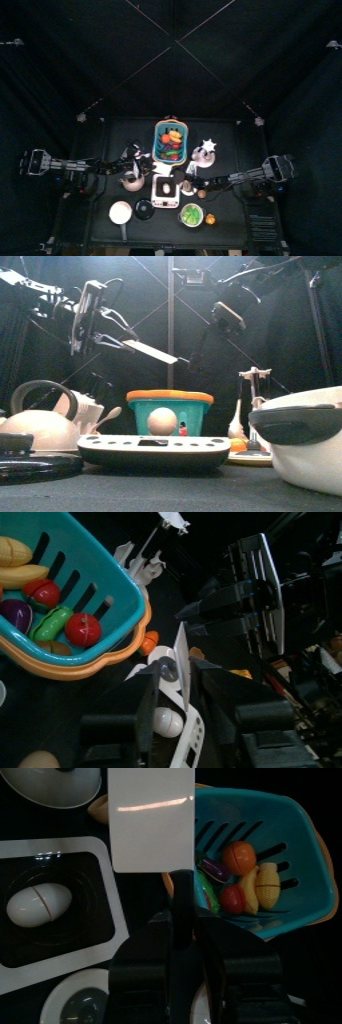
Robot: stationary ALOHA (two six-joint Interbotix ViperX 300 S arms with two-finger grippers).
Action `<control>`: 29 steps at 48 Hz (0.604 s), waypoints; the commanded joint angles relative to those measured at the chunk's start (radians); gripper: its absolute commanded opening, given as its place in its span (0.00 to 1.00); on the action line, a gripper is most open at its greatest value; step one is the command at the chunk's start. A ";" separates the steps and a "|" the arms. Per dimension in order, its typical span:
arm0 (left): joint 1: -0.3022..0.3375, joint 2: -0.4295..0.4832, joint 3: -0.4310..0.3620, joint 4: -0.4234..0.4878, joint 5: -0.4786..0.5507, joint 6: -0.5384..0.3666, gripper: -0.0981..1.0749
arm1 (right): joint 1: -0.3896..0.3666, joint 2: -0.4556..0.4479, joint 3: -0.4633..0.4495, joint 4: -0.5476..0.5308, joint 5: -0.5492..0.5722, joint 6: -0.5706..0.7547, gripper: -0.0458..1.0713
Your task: Grab cleaver with other hand
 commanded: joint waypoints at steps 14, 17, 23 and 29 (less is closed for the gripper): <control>-0.002 0.009 0.008 0.041 -0.049 -0.055 0.36 | 0.002 -0.012 -0.025 -0.003 -0.005 0.002 0.44; -0.002 0.009 0.014 0.043 -0.057 -0.063 0.35 | 0.003 -0.012 -0.023 -0.002 -0.012 0.003 0.46; -0.002 0.009 0.021 0.048 -0.069 -0.066 0.35 | -0.003 -0.012 -0.020 0.003 -0.048 0.012 0.54; -0.002 0.008 0.026 0.054 -0.075 -0.066 0.35 | -0.006 -0.017 -0.018 0.031 -0.094 0.014 0.67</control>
